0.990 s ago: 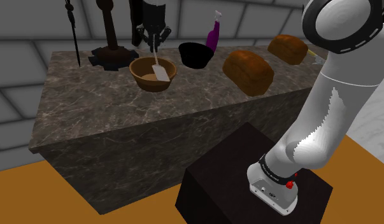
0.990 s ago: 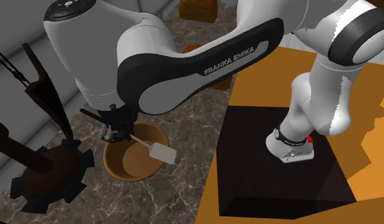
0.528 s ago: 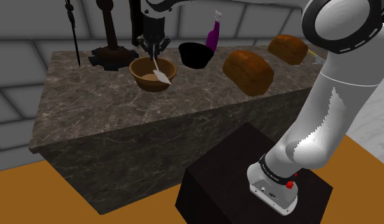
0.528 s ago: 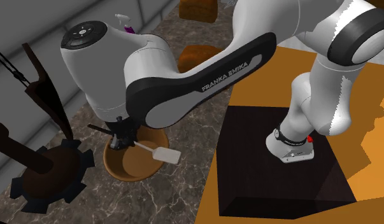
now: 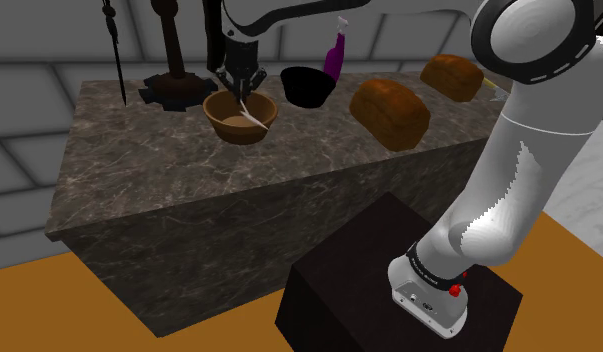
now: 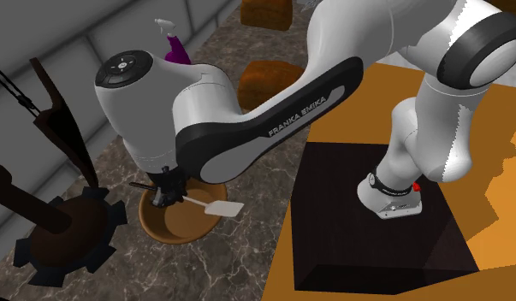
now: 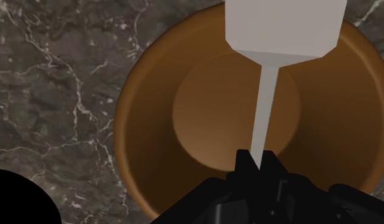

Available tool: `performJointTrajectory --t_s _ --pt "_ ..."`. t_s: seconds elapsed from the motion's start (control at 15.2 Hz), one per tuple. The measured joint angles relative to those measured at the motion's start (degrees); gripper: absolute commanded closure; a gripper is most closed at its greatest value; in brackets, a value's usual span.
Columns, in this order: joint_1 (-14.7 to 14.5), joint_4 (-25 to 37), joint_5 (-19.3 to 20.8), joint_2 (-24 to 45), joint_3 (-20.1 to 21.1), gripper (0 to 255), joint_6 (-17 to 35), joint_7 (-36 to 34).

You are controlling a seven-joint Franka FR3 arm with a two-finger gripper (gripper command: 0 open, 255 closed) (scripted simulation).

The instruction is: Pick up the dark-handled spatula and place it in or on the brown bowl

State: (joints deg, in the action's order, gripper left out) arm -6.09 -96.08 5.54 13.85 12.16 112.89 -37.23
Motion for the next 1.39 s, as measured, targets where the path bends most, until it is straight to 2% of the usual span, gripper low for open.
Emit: performJointTrajectory --t_s 0.26,0.33,0.73,1.06,1.39 --pt "0.0 0.0 0.0 0.0 0.0 255 0.1 0.0" --pt "0.0 0.0 0.0 0.1 0.0 0 0.1 0.0" --pt "0.0 -0.1 0.0 0.2 0.0 0 0.1 0.0" --pt "-0.2 4.3 -0.4 -1.2 0.2 0 -5.6 0.2" --pt "-0.2 5.4 -0.4 -1.1 0.2 0 -6.7 0.3"
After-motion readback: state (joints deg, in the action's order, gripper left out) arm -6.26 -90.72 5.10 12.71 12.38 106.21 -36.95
